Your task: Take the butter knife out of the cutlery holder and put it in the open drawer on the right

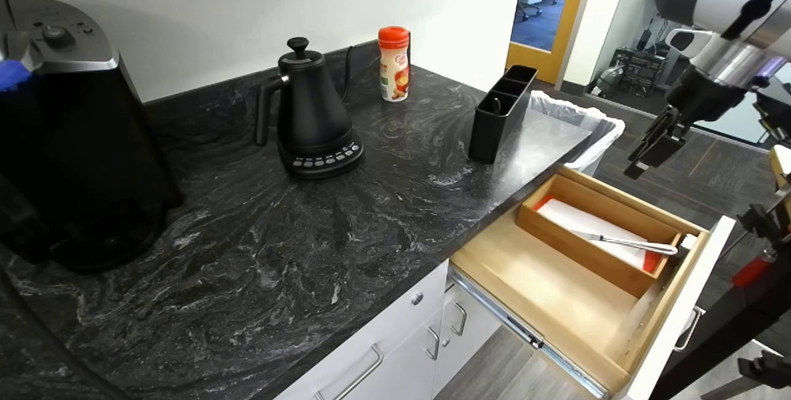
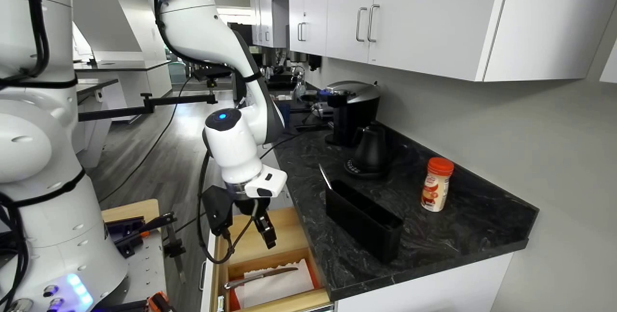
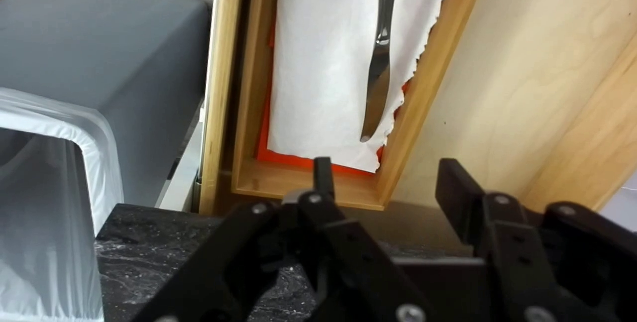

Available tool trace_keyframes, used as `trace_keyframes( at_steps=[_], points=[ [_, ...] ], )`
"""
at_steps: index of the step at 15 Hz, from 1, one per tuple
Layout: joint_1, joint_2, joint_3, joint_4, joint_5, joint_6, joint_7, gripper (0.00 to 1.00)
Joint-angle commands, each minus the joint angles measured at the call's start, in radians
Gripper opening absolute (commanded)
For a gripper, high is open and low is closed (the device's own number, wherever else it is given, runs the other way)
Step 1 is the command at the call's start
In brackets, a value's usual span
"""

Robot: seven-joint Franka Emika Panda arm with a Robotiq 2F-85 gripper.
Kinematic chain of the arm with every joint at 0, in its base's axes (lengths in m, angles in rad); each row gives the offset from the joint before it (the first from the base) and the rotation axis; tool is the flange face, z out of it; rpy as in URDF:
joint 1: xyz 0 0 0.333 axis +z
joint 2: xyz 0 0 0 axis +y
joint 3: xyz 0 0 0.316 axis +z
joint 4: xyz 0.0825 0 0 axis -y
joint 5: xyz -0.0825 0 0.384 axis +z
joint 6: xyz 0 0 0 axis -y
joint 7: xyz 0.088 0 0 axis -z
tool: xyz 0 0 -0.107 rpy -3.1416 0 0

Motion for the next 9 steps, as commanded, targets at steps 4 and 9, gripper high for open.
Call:
trace_keyframes(
  at_steps=[4, 9],
  points=[
    [-0.005, -0.03, -0.005, -0.039, -0.007, 0.004, 0.004, 0.99],
    [-0.005, -0.052, 0.007, -0.072, -0.021, 0.002, 0.047, 1.0]
  ],
)
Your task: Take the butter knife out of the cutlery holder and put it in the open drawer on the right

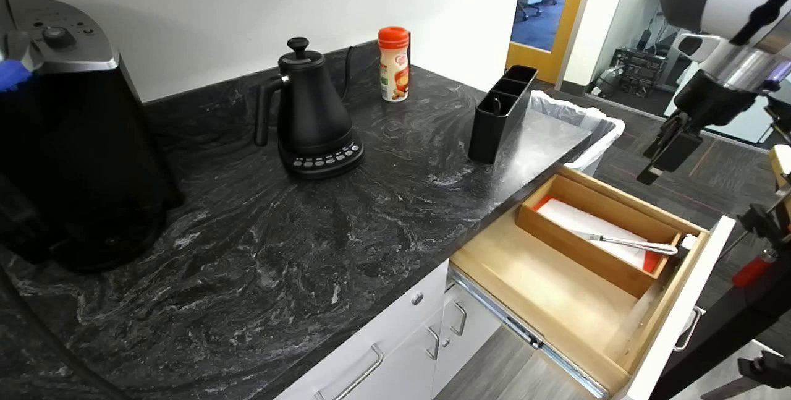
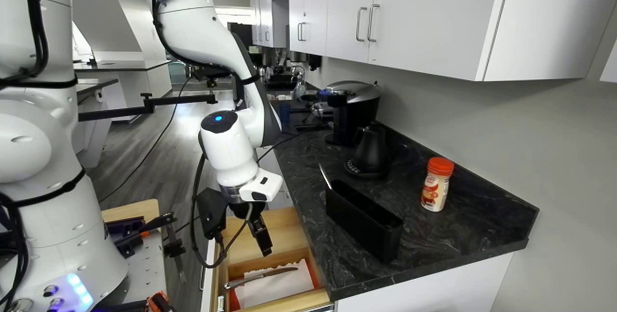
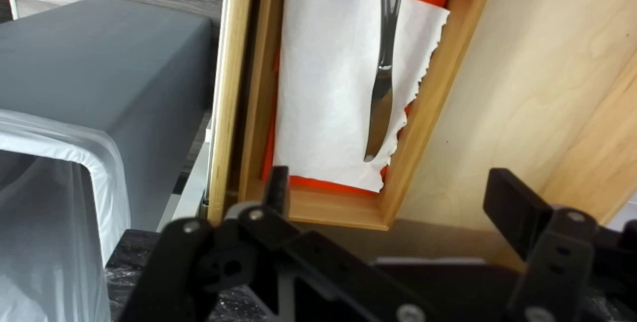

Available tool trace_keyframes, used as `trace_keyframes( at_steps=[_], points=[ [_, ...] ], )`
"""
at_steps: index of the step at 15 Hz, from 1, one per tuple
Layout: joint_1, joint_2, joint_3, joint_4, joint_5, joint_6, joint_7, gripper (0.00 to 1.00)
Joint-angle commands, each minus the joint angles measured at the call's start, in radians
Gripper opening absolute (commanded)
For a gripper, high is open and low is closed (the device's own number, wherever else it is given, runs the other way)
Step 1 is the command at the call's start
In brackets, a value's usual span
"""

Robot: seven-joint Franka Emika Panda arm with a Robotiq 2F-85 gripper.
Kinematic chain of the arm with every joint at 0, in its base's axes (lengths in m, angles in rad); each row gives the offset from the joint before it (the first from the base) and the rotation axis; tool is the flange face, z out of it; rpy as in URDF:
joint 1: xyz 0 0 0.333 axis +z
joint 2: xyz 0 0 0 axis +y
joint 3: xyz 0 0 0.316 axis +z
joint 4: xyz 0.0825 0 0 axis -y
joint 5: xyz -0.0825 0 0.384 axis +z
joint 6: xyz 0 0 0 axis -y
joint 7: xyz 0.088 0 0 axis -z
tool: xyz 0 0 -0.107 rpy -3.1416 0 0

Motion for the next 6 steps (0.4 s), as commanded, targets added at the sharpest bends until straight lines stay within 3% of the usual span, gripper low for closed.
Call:
trace_keyframes(
  at_steps=[1, 6],
  points=[
    [-0.004, -0.045, 0.014, -0.051, -0.029, -0.001, 0.064, 1.0],
    [0.0, -0.001, 0.012, -0.029, -0.013, -0.002, 0.056, 1.0]
  ],
)
